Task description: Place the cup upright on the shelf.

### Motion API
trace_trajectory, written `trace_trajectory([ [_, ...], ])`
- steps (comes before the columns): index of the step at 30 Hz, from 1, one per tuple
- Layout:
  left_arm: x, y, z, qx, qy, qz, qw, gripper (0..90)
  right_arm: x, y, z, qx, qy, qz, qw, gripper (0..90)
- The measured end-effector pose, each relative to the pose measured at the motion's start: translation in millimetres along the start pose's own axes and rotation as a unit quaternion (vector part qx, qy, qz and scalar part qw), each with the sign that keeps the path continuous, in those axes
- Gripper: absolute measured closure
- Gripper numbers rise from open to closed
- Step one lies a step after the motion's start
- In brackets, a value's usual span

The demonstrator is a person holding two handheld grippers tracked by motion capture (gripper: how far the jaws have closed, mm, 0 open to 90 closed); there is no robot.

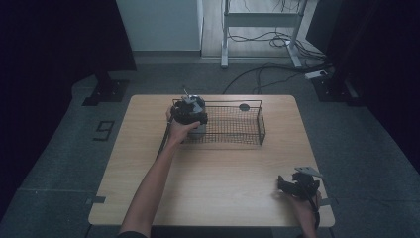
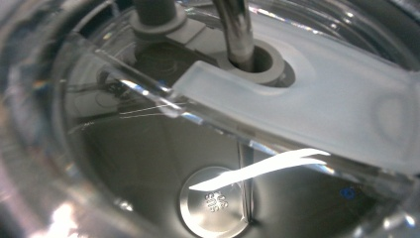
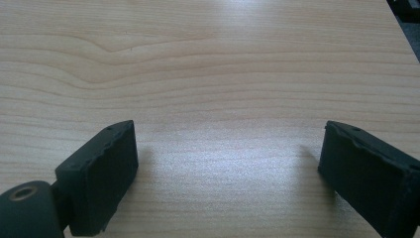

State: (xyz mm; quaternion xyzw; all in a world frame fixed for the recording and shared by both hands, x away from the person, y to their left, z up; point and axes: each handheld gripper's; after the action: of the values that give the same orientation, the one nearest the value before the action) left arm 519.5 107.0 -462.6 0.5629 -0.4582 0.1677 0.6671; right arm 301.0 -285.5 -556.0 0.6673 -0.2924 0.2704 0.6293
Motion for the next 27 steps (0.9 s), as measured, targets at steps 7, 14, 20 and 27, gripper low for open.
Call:
trace_trajectory([
  [7,1.8,11.7,-0.2,-0.003,0.01,0.018,0.9998,0.0,0.0,0.0,0.0,0.0,0.0,0.0,1.0,7.9],
  [14,2.6,27.2,-2.8,-0.012,0.013,0.026,0.9995,0.0,0.0,0.0,0.0,0.0,0.0,0.0,1.0,7.9],
  [20,-3.7,50.3,-2.0,-0.027,0.006,0.029,0.9992,0.0,0.0,0.0,0.0,0.0,0.0,0.0,1.0,7.9],
  [27,-14.9,69.9,-1.7,-0.033,0.0,0.028,0.9991,0.0,0.0,0.0,0.0,0.0,0.0,0.0,1.0,7.9],
])
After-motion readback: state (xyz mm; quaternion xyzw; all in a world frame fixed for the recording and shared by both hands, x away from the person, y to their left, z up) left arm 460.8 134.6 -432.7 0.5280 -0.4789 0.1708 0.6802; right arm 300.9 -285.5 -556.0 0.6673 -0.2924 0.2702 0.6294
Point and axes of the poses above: each handheld gripper's, and its own axes: y roughly backward along the jaws, x roughly out of its top, z roughly to its right, and after that the axes turned 4 degrees about -y, right-handed
